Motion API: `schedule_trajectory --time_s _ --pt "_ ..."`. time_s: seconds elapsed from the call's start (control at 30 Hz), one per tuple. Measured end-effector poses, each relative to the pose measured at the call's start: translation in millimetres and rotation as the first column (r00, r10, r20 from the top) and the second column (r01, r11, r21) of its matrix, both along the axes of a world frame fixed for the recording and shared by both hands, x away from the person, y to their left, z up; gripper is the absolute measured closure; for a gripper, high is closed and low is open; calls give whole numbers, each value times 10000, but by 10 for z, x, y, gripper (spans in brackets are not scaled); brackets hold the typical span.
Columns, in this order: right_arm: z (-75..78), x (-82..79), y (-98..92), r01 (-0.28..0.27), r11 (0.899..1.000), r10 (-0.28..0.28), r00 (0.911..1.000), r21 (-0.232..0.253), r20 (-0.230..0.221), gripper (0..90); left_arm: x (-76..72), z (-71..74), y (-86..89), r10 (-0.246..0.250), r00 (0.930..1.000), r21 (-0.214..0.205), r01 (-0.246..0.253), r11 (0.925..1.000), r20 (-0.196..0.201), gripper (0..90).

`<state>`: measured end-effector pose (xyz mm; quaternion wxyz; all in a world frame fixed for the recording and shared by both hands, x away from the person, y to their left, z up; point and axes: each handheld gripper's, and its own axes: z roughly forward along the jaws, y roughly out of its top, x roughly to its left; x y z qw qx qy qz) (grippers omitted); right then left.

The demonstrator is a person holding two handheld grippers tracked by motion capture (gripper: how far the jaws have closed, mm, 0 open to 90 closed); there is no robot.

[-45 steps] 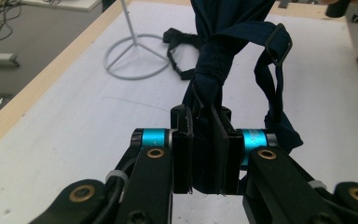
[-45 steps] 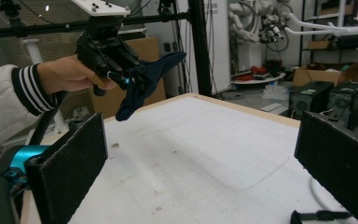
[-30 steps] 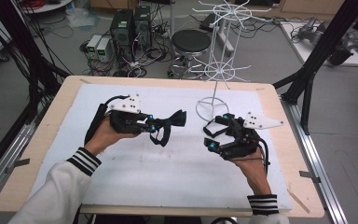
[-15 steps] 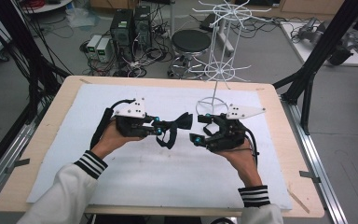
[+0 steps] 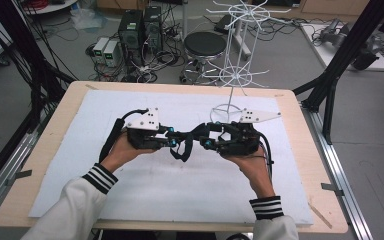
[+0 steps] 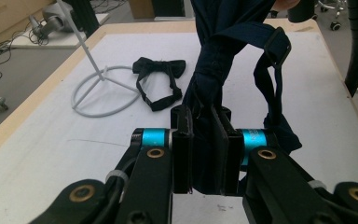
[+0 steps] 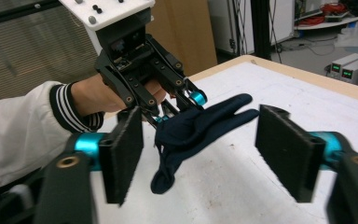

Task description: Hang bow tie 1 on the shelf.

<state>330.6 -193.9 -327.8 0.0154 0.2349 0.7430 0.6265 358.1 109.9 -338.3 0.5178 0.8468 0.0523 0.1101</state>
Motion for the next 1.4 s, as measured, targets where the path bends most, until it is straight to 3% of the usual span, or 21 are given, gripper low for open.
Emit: schedule_trajectory --time_s 0.3,0.5,0.67,0.8,0.97,1.03,1.07,1.1,1.13,1.2,1.23,1.27,1.4 --pt "1 5 30 21 10000 -21 10000 -50 40 537 -19 15 30 -2 9997 -24 2 10000 231 796" --pt "-9 10 36 14 10000 -14 9999 -7 -155 603 -41 6 43 164 9989 -112 -159 9998 439 800" --pt "-10 8 31 -208 9996 214 9992 185 -344 838 -46 2 40 132 9986 -121 -126 9998 511 802" --pt "-23 17 31 -275 9993 294 9971 271 -701 861 -43 -8 48 123 9989 -192 -114 9998 452 800" --pt "-14 7 43 -192 9994 203 9988 273 -438 861 -26 -13 73 313 9993 -464 -305 9985 183 766" --pt "-14 10 40 -194 9994 205 9991 280 -368 861 -20 -12 82 375 9992 -530 -368 9979 116 722" --pt "-12 6 35 -183 9993 195 9992 333 -356 861 -19 -13 84 545 9985 -599 -538 9968 102 650" --pt "-13 5 29 -163 9993 174 9994 351 -311 861 -17 -27 76 906 9958 -874 -911 9920 -102 557" --pt "-9 -1 17 -109 9992 119 9996 378 -259 862 -8 -32 80 991 9949 -930 -1003 9906 -173 359" --pt "4 -11 -8 9 9992 -3 9999 398 -147 862 16 -50 124 718 9969 -1510 -757 9856 -309 182" --pt "8 -11 -18 50 9990 -46 9999 437 -101 862 34 -58 152 724 9947 -1918 -852 9777 -724 118" --pt "15 -14 -38 118 9989 -116 9999 455 -59 862 42 -56 167 850 9917 -1996 -1030 9744 -968 70" --pt "35 -20 -100 416 9978 -426 9989 517 170 862 52 -67 238 1017 9899 -2148 -1211 9691 -992 17"
